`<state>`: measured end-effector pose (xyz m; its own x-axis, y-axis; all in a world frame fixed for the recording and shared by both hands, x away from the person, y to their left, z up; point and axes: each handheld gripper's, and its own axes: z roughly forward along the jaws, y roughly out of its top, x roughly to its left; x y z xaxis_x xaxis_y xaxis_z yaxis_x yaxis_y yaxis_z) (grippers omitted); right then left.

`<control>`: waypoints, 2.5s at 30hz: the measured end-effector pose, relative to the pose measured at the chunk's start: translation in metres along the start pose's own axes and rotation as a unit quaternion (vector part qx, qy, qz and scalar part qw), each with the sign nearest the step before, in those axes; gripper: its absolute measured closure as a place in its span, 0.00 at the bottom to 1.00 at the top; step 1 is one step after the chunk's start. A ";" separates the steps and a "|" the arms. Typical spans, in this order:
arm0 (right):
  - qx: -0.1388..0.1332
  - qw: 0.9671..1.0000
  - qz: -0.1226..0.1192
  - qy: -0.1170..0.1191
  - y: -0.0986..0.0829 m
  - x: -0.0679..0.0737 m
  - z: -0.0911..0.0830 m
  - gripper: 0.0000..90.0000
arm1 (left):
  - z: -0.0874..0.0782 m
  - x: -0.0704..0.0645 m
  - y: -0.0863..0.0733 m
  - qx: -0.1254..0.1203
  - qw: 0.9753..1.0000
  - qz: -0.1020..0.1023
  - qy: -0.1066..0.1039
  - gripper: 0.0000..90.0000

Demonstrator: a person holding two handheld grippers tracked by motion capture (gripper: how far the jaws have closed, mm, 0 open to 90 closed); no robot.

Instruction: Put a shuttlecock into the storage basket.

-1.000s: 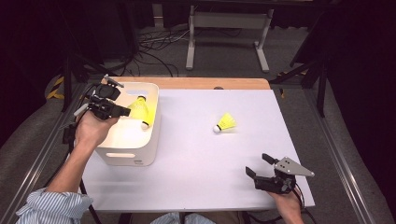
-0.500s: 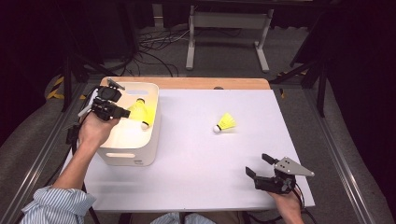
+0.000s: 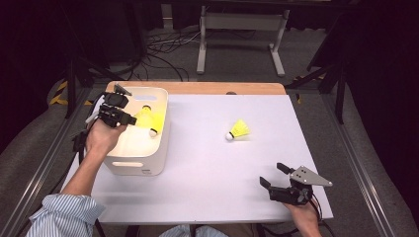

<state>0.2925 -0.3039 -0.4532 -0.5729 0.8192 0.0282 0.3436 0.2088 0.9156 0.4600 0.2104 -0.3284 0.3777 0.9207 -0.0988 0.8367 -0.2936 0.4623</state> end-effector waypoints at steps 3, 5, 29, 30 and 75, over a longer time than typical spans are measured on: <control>0.000 1.000 0.000 0.000 0.000 0.000 0.000 0.18 | 0.003 0.002 0.000 0.002 1.000 -0.004 0.004 0.99; 0.000 1.000 0.000 0.000 0.000 0.000 0.000 0.18 | 0.006 0.003 0.001 0.007 1.000 -0.004 0.008 0.99; 0.001 1.000 0.001 0.002 0.000 0.000 0.000 0.18 | 0.026 0.004 0.005 0.035 0.999 -0.015 0.014 0.97; 0.001 1.000 0.001 0.002 0.000 0.000 0.000 0.18 | 0.025 0.004 0.005 0.035 0.999 -0.014 0.014 0.93; 0.002 1.000 0.000 0.006 0.000 0.000 0.002 0.18 | -0.001 -0.028 -0.001 -0.001 0.999 0.032 -0.023 0.51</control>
<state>0.2939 -0.3028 -0.4541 -0.5816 0.8128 0.0319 0.3465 0.2121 0.9137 0.4485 0.1854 -0.3250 0.4483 0.8871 -0.1100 0.8096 -0.3508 0.4706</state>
